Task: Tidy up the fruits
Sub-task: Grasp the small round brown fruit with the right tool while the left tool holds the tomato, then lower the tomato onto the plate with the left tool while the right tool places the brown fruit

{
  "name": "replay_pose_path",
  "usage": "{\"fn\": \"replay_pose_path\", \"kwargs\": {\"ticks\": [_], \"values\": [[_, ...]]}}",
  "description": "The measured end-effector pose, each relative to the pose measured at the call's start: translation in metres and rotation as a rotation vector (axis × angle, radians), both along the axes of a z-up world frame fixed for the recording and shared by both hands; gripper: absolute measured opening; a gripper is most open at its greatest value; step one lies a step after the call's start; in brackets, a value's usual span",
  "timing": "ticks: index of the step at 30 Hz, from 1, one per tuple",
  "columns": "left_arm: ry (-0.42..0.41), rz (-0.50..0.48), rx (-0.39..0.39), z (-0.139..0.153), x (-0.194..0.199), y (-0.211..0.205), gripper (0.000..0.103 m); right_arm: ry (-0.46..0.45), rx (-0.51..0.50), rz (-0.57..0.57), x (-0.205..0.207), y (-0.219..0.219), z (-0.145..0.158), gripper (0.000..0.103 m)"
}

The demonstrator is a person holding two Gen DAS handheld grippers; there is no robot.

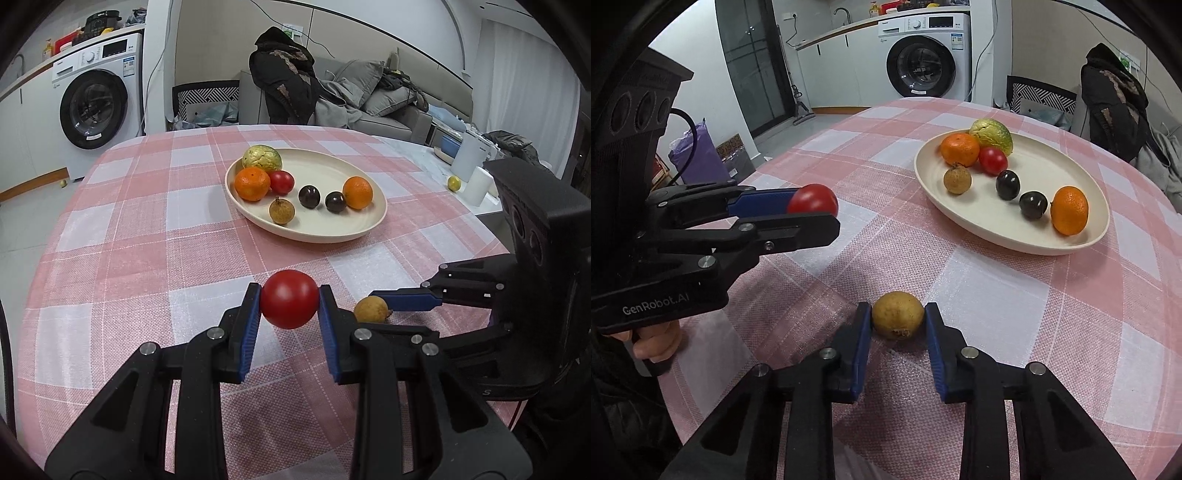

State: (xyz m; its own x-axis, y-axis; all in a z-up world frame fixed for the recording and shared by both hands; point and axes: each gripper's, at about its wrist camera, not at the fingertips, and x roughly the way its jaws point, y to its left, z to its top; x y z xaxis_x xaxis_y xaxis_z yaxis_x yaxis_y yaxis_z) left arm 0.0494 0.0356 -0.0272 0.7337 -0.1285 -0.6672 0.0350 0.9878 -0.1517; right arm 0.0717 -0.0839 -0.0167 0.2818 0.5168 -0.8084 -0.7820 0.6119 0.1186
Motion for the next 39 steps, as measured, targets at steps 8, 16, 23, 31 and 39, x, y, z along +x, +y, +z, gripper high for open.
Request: {"fn": "replay_pose_path", "kwargs": {"ticks": [8,16,23,31,39], "values": [[-0.005,0.007,0.008,-0.001,0.001,-0.001,0.027,-0.031,0.042,-0.038,0.004,-0.012,0.01,0.029],[-0.02,0.014,0.011,0.005,0.006,-0.002,0.027,-0.139,0.153,-0.129,0.011,-0.034,0.037,0.029],[-0.06,0.025,0.023,0.019,0.013,-0.002,0.027,-0.17,0.204,-0.195,0.028,-0.055,0.058,0.029],[-0.101,0.022,0.036,0.037,0.031,-0.009,0.027,-0.161,0.231,-0.259,0.057,-0.065,0.066,0.029],[-0.113,0.005,0.045,0.041,0.056,-0.02,0.027,-0.133,0.226,-0.288,0.076,-0.063,0.061,0.029]]}}
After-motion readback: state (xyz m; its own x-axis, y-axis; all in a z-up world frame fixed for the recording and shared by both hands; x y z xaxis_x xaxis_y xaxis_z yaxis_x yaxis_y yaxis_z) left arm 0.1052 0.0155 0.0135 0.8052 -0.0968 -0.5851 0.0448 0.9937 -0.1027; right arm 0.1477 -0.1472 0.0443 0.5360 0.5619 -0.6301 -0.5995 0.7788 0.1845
